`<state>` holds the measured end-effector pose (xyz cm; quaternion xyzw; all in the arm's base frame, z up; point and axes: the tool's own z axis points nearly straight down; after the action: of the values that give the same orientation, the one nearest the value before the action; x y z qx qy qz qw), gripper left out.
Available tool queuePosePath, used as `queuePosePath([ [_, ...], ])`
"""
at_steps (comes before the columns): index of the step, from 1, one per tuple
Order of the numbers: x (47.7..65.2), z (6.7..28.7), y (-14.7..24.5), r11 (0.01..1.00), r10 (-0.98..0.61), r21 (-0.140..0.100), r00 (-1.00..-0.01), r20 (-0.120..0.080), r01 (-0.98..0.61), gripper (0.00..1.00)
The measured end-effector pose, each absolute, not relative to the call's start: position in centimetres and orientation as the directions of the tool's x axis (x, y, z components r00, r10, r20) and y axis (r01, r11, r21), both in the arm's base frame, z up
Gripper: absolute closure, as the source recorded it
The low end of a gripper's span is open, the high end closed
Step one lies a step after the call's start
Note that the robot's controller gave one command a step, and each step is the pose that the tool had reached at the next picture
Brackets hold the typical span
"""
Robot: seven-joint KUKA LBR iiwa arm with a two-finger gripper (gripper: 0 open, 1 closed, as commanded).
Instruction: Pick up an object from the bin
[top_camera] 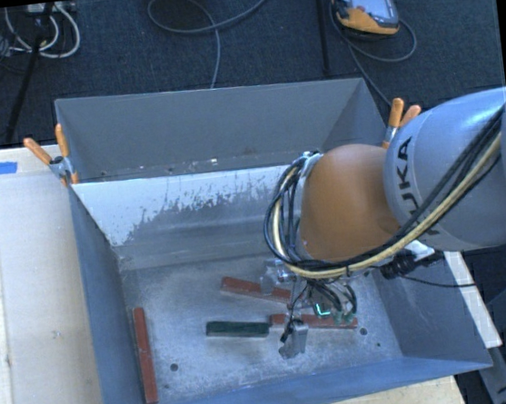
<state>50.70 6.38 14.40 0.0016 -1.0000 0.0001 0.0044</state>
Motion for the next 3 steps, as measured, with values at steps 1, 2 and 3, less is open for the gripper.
queuePosePath([
  [1,50.0,6.5,13.3,0.998,-0.055,0.002,-0.998,0.009,-0.055,0.00],
  [2,50.2,6.9,12.9,0.999,-0.047,0.000,-0.999,0.003,-0.047,1.00],
  [3,50.4,27.8,14.5,0.996,-0.089,0.002,-0.996,-0.009,-0.089,1.00],
])
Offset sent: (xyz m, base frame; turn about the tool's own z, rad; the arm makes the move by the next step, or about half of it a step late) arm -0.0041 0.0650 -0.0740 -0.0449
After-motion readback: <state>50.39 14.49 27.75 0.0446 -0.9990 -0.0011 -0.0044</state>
